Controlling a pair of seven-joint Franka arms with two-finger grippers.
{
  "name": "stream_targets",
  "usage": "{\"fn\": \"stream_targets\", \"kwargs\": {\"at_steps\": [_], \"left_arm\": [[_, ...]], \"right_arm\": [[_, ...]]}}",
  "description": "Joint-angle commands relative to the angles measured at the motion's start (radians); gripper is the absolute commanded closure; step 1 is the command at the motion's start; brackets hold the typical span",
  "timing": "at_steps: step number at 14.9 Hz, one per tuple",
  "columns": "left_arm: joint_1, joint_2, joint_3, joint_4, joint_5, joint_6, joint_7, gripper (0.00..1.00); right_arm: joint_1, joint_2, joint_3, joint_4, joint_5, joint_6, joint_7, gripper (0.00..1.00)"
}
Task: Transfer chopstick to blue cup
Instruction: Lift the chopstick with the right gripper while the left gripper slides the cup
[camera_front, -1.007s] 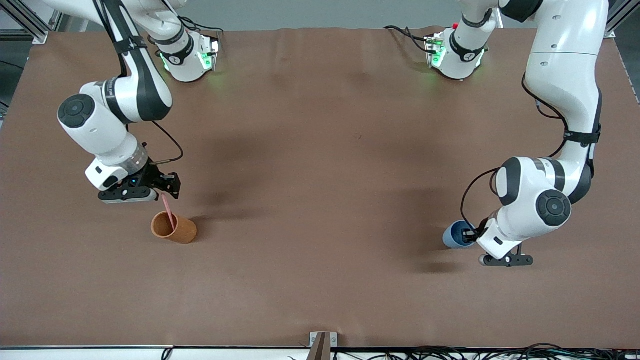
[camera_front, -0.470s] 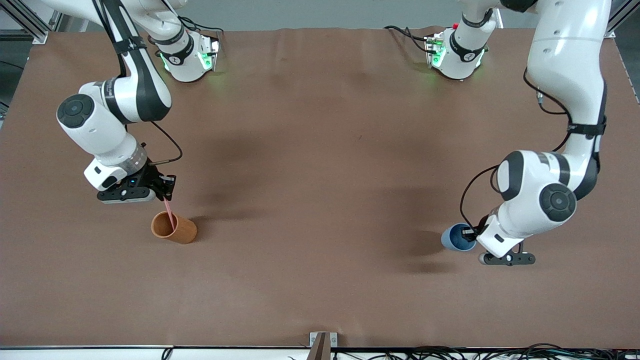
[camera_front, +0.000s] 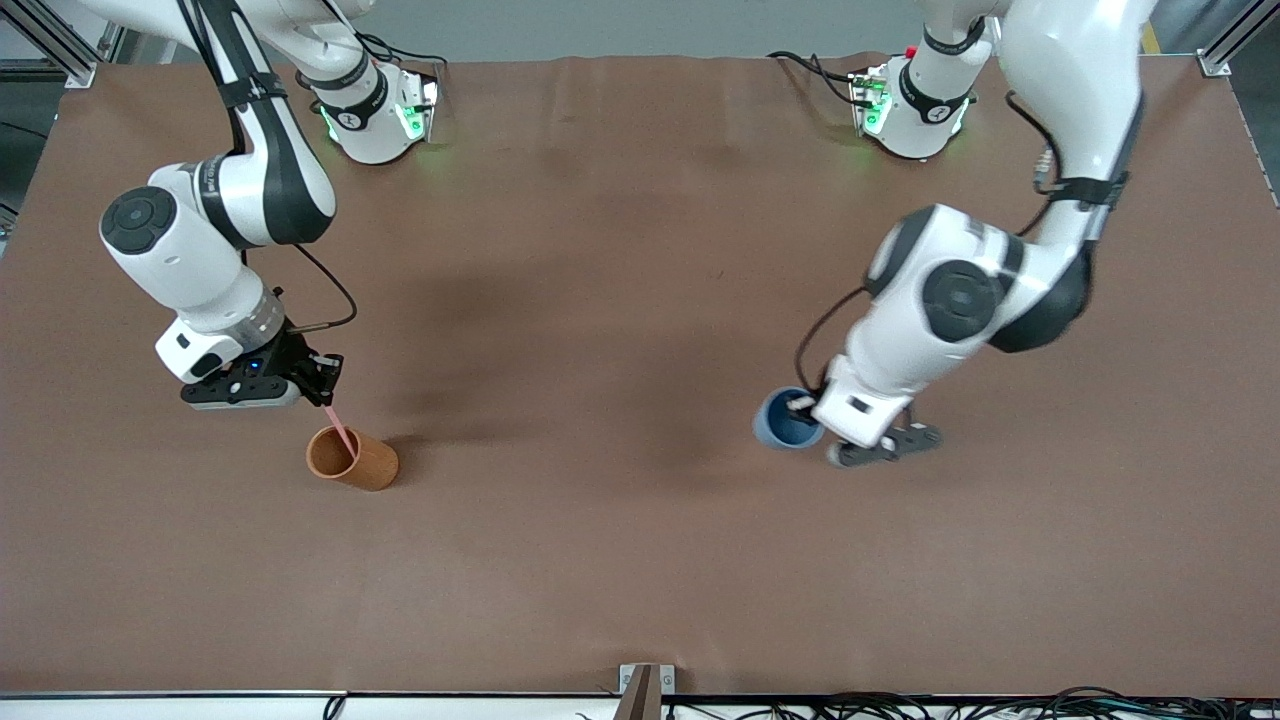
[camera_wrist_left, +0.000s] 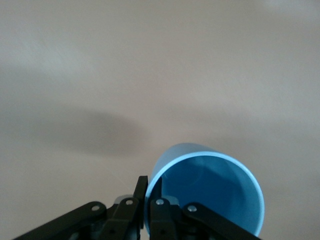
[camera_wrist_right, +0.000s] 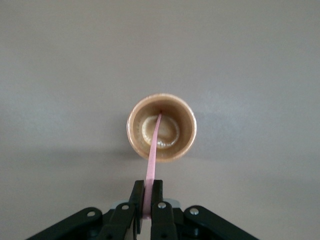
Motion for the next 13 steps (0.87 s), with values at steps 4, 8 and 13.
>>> {"fn": "stream_targets", "kwargs": {"at_steps": [4,8,13], "left_arm": [[-0.004,0.144,-0.169,0.006,0.255,0.043,-0.326,0.99],[-0.03,0.207,-0.188,0.005,0.309,0.121,-0.439,0.99],[-0.054,0.255,-0.188,0.006,0.383,0.172,-0.516,0.99]], "right_arm": [[-0.021,-0.012,0.01,0.273,-0.019,-0.398,0.016,0.96],[-0.024,-0.012,0.01,0.516,-0.002,-0.723,0.016,0.96],[-0.021,-0.012,0.01,0.709,-0.002,-1.013,0.037,0.96]]}}
